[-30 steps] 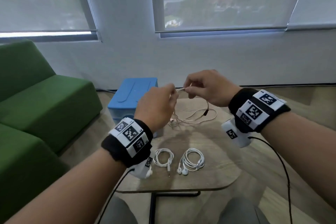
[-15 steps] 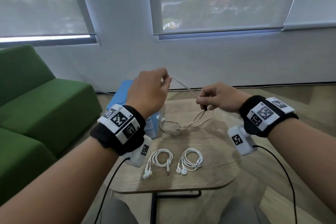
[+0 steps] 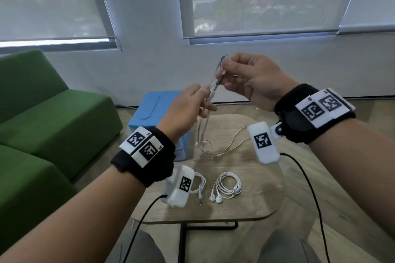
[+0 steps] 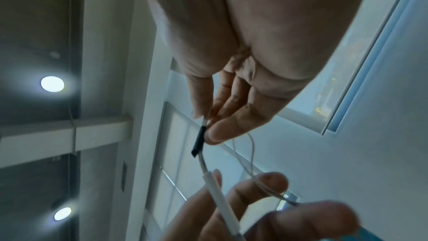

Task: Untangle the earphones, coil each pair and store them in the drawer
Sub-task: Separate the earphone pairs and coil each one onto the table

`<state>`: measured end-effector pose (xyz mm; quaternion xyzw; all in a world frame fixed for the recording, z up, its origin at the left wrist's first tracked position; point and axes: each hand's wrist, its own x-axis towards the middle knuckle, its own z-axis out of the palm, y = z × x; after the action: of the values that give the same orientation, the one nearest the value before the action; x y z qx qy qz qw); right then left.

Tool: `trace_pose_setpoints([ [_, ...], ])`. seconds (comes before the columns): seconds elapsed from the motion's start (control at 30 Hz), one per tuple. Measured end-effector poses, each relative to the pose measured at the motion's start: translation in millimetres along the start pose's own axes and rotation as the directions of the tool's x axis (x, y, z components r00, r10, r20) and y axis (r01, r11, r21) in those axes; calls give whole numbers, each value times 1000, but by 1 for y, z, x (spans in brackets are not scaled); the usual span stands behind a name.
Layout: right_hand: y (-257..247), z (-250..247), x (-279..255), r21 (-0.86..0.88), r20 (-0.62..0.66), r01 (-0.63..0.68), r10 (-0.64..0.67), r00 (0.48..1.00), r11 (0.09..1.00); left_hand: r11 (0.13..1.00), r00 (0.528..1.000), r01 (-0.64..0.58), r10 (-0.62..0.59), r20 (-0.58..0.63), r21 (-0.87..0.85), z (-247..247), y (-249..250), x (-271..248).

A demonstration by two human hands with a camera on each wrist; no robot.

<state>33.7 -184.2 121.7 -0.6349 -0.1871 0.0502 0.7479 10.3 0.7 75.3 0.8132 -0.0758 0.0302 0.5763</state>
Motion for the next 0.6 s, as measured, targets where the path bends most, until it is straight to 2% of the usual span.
trace_pose_setpoints([
  [0.1,-12,0,5,55,-52,12,-9,999,998,985,991,16,7,134,-172,0,2,-7],
  [0.17,-15,-4,9,5,-106,8,-8,994,1000,964,991,-14,48,122,-266,-1,0,-10],
  [0.3,-10,-17,10,-107,-152,-67,50,987,992,979,993,-32,54,106,-203,-9,-5,-12],
  [0.37,-10,-20,8,-169,-99,-94,78,992,981,992,994,-20,33,100,-128,-10,-2,-13],
  [0.47,-15,-16,8,-268,33,-98,111,993,958,992,996,-79,74,48,103,-10,5,-10],
  [0.53,-21,-9,10,-365,138,-84,143,980,927,985,992,-121,116,49,122,-9,12,-5],
  [0.6,-30,-1,11,-521,221,-33,172,960,853,986,988,-146,142,53,81,-9,18,3],
])
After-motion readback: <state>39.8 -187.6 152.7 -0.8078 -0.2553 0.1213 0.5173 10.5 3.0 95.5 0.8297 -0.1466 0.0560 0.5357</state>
